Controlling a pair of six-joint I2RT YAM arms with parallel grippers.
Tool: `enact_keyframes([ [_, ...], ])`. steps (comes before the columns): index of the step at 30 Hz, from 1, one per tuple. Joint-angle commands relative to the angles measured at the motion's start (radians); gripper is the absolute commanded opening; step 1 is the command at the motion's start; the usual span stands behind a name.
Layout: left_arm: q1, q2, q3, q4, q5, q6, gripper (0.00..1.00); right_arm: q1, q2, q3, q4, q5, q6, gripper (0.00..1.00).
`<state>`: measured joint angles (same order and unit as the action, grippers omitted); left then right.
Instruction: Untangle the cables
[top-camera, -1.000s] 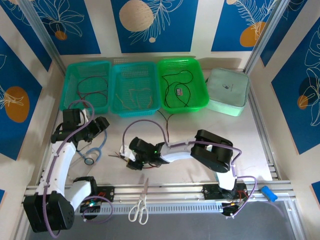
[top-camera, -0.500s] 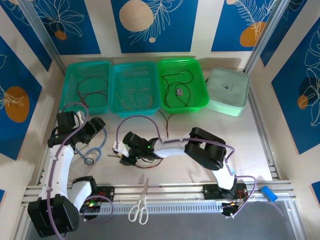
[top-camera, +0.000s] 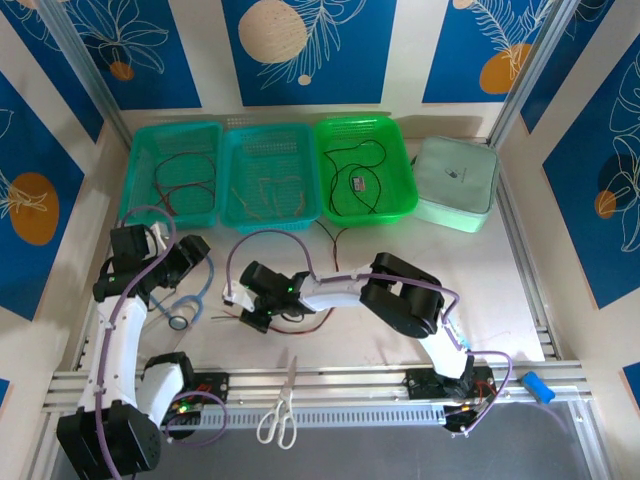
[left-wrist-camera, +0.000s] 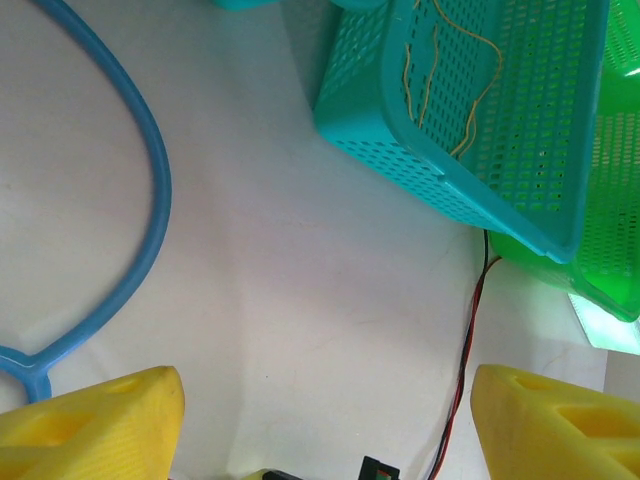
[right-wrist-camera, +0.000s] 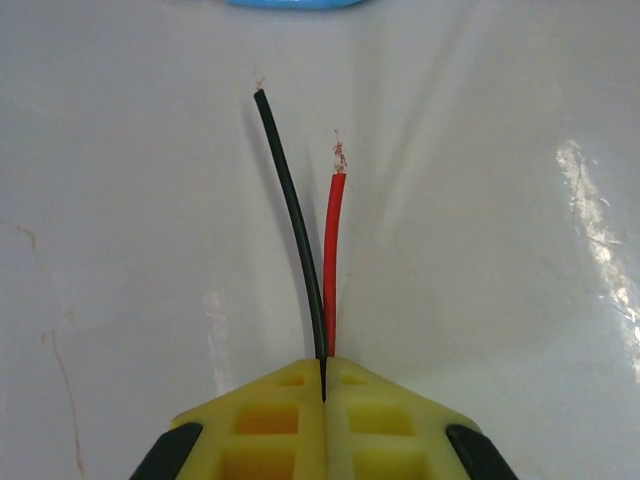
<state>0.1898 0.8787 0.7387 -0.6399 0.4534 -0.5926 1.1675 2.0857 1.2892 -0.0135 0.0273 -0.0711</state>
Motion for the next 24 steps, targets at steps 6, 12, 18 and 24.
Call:
enact_keyframes([
  [6,0.008,0.007,0.106,-0.014,0.071,0.021,0.75,-0.054,-0.125,-0.097,0.071,-0.042,0.065,0.00],
  [12,-0.010,0.046,0.163,0.078,0.172,-0.054,0.73,-0.148,-0.275,-0.172,0.106,-0.074,0.183,0.00],
  [18,-0.143,0.114,0.275,0.171,0.186,-0.100,0.72,-0.244,-0.432,-0.251,0.210,-0.089,0.271,0.00],
  [24,-0.213,0.179,0.311,0.328,0.238,-0.215,0.71,-0.372,-0.555,-0.298,0.312,-0.197,0.407,0.00],
])
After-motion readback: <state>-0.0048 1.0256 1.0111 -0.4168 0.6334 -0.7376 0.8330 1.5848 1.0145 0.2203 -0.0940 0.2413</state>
